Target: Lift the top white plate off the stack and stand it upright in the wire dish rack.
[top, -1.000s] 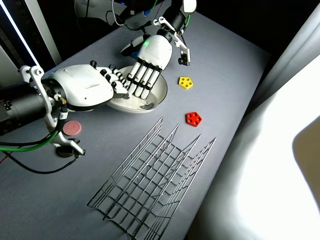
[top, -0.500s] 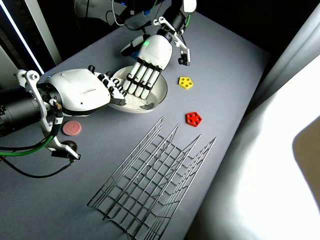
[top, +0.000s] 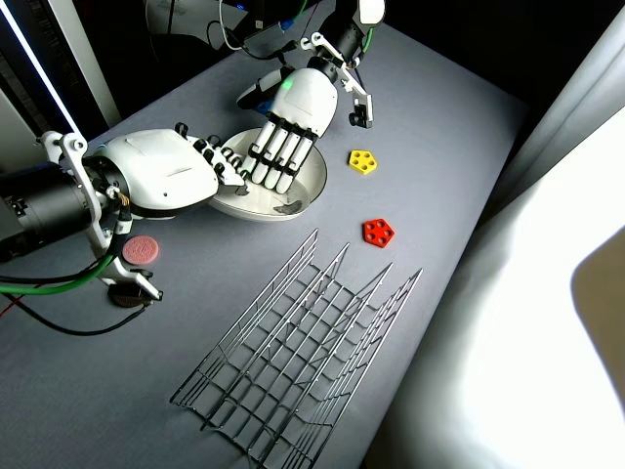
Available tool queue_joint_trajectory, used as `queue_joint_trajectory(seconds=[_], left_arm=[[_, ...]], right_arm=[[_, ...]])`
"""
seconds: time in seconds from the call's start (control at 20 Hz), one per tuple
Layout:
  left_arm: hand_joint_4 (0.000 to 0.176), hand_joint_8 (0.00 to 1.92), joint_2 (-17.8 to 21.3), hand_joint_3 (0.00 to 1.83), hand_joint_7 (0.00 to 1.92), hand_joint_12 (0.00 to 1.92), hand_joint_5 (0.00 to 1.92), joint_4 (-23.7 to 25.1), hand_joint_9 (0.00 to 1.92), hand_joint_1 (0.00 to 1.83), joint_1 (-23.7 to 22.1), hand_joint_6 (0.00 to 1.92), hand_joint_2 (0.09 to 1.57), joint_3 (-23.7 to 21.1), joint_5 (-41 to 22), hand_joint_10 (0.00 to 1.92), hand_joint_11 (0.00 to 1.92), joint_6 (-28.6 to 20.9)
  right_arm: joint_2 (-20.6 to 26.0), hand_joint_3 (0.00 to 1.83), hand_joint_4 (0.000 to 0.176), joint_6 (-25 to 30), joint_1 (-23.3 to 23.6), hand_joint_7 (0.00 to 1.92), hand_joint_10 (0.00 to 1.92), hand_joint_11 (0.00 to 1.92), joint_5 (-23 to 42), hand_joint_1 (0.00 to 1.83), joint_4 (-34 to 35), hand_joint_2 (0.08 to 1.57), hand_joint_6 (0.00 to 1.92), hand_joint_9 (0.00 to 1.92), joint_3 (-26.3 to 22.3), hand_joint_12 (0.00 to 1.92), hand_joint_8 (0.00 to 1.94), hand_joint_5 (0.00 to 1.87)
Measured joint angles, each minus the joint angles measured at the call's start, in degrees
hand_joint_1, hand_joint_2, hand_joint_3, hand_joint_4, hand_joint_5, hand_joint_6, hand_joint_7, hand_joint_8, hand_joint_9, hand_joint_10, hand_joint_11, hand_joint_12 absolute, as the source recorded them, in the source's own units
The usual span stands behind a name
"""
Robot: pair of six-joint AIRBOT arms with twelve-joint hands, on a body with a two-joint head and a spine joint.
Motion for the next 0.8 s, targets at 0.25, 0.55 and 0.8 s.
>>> queue_joint_trajectory(seconds=[0.25,0.55,0.8], left_arm=[[0.000,0.00,0.00,0.00,0.00,0.01,0.00,-0.07,0.01,0.13,0.00,0.00,0.83,0.00,0.00,0.00,0.03,0.02],[0.000,0.00,0.00,0.00,0.00,0.01,0.00,-0.09,0.00,0.12,0.00,0.00,0.84,0.00,0.00,0.00,0.03,0.02],[0.000,0.00,0.00,0.00,0.00,0.01,0.00,-0.09,0.00,0.10,0.00,0.00,0.84,0.04,0.00,0.00,0.02,0.00]], right_arm=[[-0.74,0.00,0.000,-0.02,-0.02,0.35,0.00,0.41,-0.15,1.33,0.00,1.02,0.00,0.38,0.83,0.14,0.00,0.39],[-2.62,0.01,0.000,-0.02,-0.02,0.27,0.00,0.33,-2.51,1.25,0.04,1.04,0.00,0.26,2.25,0.11,0.00,0.32],[-3.87,0.01,0.000,0.00,0.00,0.30,0.02,0.33,-3.04,1.41,0.24,1.07,0.01,0.31,2.95,0.12,0.01,0.35]])
